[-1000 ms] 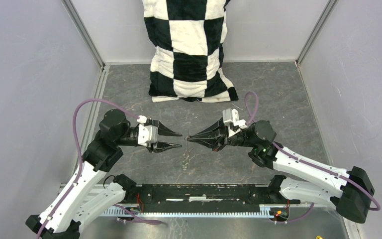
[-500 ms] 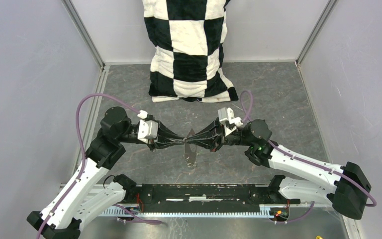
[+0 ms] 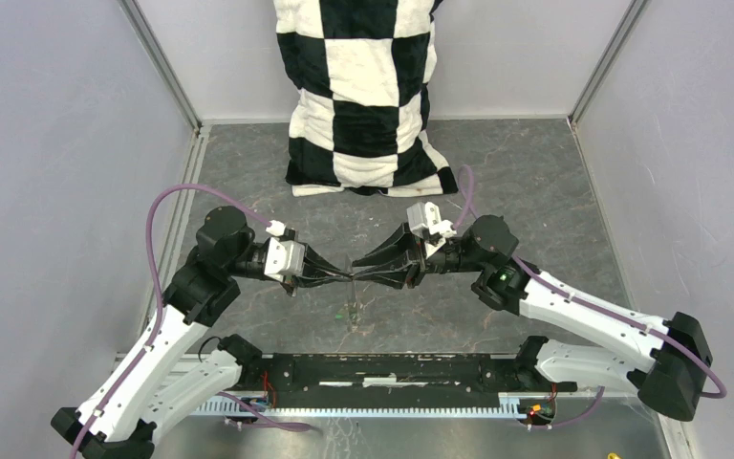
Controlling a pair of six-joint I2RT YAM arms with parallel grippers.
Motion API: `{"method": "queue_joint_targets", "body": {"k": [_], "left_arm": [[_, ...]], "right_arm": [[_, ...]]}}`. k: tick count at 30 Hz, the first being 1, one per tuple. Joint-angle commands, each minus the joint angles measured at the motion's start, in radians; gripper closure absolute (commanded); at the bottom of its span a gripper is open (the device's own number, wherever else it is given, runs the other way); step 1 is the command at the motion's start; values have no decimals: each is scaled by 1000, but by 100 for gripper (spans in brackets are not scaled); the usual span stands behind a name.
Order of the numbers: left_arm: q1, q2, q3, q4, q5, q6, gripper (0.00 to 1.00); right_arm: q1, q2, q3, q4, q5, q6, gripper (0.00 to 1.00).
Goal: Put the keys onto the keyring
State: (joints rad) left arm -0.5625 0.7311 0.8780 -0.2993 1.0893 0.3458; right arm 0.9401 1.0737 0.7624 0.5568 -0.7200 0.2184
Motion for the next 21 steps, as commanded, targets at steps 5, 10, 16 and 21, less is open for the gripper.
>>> {"method": "queue_joint_targets", "body": {"k": [5, 10, 16, 21], "left_arm": [[-2, -53, 35, -30, 111, 284, 98], [-2, -57, 50, -34, 176, 385, 98], [-2, -38, 73, -30, 190, 395, 98], [-2, -34, 75, 27, 207, 353, 98]], "right_arm": [[2, -162, 109, -253, 91, -240, 49], [2, -208, 103, -334, 122, -297, 44], [3, -218, 50, -228, 51, -256, 46], [6, -178, 45, -176, -20, -247, 53]]}}
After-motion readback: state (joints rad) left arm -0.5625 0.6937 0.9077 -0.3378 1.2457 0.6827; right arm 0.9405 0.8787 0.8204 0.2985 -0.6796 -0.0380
